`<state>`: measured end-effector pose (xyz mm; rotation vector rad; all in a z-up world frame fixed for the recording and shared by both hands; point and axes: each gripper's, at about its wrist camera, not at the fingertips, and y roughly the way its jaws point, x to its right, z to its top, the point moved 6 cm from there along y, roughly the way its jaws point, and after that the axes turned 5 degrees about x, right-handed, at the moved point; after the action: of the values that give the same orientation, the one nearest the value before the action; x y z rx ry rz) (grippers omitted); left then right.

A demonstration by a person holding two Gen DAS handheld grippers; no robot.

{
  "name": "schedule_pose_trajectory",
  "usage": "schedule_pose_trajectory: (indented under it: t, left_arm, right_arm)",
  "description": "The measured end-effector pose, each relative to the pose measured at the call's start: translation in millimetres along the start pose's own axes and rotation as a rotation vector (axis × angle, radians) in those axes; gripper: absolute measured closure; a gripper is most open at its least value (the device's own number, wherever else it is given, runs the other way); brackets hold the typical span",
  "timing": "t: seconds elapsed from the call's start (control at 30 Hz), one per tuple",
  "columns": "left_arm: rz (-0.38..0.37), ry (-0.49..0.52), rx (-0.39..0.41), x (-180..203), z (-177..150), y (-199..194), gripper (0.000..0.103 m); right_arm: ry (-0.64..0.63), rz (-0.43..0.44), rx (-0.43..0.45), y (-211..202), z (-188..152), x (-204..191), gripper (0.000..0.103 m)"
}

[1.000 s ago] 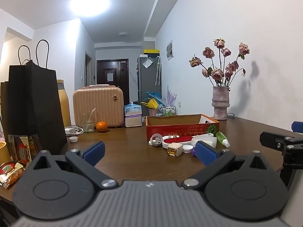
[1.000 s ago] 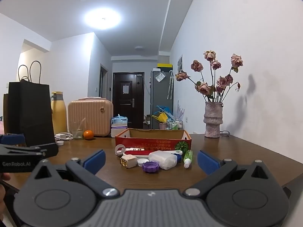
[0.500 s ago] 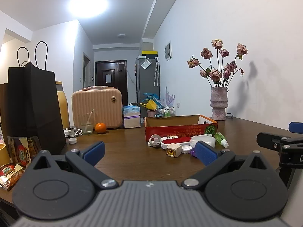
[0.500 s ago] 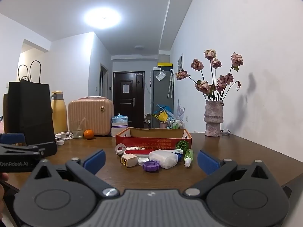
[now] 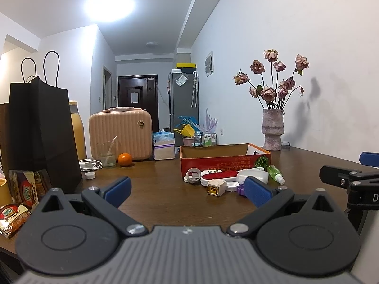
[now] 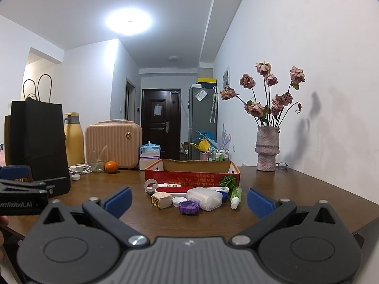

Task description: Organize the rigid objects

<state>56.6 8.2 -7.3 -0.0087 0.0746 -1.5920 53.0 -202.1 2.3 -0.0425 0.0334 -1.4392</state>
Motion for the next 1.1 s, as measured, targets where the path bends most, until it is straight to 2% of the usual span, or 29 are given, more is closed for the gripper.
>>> schedule_pose_trajectory:
  t: [1.1]
  left_arm:
    - [0.009,-0.006,-0.028,0.5,-1.9,6.5,0.000]
  right_arm:
    - [0.007,-0.013,-0.018,4.4,-4.3,3.5,0.000]
